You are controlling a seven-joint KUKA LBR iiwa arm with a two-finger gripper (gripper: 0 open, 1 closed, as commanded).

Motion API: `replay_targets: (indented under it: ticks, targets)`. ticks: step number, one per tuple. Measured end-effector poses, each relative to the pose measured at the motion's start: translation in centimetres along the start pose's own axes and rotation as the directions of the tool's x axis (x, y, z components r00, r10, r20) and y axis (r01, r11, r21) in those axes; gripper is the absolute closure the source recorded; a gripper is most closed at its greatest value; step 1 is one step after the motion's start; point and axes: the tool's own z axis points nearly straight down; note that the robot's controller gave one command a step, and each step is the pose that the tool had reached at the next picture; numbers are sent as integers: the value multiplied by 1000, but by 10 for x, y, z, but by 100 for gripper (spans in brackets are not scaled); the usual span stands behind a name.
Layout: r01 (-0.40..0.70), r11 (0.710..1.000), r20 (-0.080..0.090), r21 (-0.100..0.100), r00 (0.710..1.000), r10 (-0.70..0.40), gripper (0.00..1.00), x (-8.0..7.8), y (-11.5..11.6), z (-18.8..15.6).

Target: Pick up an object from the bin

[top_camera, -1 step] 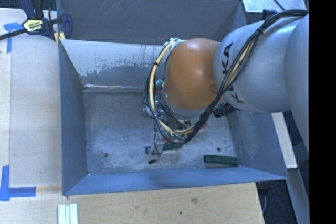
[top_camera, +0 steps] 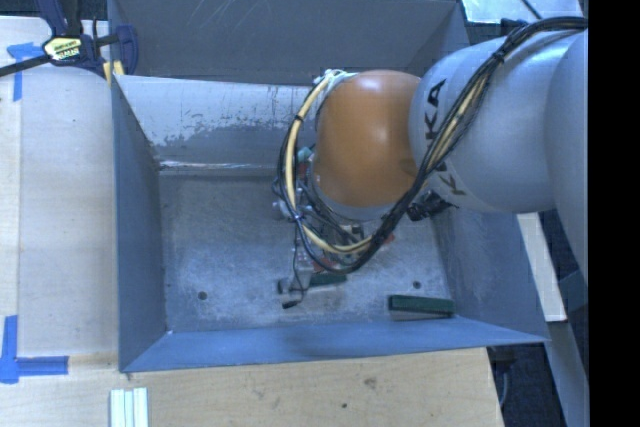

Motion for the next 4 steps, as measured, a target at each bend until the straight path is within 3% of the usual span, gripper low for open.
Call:
replay_targets:
  ticks: [1,2,3,4]
  targets:
    - [48,999,4,1,999,-48,0,11,-71,69]
    - [68,998,-2,1,998,-68,0,5,-88,65]
    - [49,999,-2,0,999,-49,0,10,-71,69]
    - [95,996,2,1,995,-95,0,-13,-79,78]
